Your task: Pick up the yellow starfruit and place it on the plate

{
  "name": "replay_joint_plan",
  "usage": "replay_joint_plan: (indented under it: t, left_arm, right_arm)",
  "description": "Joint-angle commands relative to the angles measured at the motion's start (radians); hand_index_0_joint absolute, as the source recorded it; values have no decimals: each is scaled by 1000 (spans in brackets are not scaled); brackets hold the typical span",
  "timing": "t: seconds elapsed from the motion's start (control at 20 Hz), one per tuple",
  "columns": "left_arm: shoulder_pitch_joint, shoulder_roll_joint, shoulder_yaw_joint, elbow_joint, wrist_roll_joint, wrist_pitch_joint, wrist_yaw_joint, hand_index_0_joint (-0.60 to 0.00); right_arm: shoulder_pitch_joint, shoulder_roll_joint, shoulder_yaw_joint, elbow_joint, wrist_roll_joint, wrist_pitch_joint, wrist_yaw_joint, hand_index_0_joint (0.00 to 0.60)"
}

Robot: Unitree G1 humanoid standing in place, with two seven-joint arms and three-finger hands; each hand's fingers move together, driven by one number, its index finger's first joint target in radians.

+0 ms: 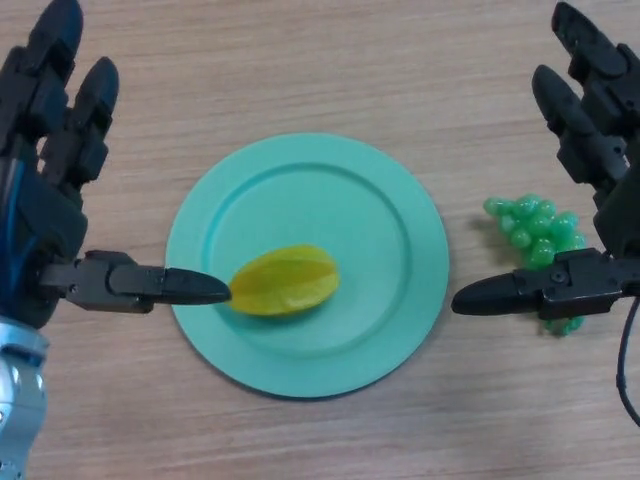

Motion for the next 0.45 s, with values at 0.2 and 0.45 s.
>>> replay_joint_plan:
  t: [0.2, 0.45]
  left_arm:
    - [-37, 28, 35, -14, 139, -163, -6, 0]
    - [-40, 20, 15, 16, 223, -180, -5, 0]
  right_arm:
    - [-29, -13, -36, -18, 10, -190, -32, 0]
    - [-38, -19, -40, 10, 9, -214, -23, 0]
